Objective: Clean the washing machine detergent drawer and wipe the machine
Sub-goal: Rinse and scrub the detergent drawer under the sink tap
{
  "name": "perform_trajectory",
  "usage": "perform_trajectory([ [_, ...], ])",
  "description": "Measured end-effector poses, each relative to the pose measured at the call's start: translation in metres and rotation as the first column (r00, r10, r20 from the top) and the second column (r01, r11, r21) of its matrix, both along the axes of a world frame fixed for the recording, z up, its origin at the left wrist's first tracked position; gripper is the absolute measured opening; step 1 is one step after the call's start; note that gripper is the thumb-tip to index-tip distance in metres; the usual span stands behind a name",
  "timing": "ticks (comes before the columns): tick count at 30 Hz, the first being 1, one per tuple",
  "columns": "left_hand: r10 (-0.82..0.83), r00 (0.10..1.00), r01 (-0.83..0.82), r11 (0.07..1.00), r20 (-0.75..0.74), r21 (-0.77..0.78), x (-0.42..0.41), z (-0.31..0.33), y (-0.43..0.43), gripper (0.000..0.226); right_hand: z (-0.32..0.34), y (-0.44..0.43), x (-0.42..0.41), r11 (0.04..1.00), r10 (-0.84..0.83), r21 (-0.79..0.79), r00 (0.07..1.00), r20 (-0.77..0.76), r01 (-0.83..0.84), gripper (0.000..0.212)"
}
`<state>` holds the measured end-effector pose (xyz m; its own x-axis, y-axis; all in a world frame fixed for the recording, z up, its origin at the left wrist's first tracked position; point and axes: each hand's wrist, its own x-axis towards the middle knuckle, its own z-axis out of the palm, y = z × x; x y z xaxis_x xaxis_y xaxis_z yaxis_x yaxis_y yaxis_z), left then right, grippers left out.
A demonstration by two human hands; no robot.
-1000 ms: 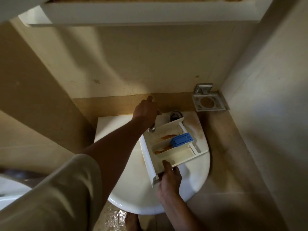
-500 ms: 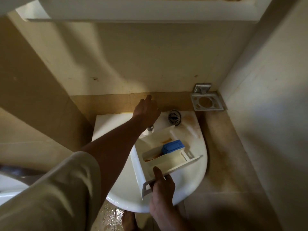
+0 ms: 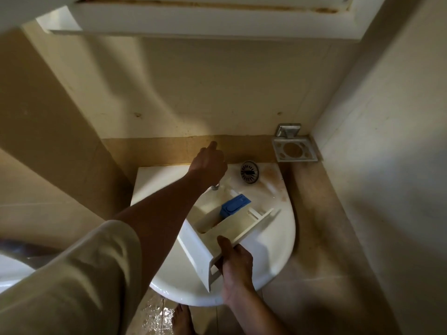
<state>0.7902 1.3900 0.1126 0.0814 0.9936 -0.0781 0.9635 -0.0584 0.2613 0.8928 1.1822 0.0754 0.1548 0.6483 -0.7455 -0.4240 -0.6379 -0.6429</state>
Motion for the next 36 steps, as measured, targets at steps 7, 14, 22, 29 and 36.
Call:
perform_trajectory([
  [7, 0.05, 0.963, -0.037, 0.998, 0.266, -0.055, -0.019, -0.004, -0.002, 0.03, -0.008, 0.0, 0.034, 0.991, 0.134, -0.001, 0.976, 0.172, -0.136, 0.011],
  [14, -0.122, 0.964, 0.106, 0.991, 0.238, 0.079, -0.028, -0.006, -0.019, 0.033, -0.017, 0.012, 0.073, 0.966, 0.253, -0.014, 0.933, 0.254, -0.258, 0.031],
  [22, 0.568, 0.495, -0.302, 0.822, 0.658, -0.483, -0.065, -0.032, -0.085, 0.081, -0.023, 0.038, 0.086, 0.854, 0.517, -0.066, 0.828, 0.219, -0.516, 0.027],
  [29, 0.811, -0.008, -0.181, 0.574, 0.585, -0.798, -0.094, -0.048, -0.134, 0.031, -0.016, 0.117, 0.072, 0.549, 0.833, -0.143, 0.527, 0.167, -0.823, 0.029],
  [36, 0.757, -0.231, -0.234, 0.566, 0.611, -0.791, -0.084, -0.055, -0.175, 0.032, -0.011, 0.174, 0.069, 0.573, 0.814, -0.08, 0.555, 0.175, -0.815, 0.037],
])
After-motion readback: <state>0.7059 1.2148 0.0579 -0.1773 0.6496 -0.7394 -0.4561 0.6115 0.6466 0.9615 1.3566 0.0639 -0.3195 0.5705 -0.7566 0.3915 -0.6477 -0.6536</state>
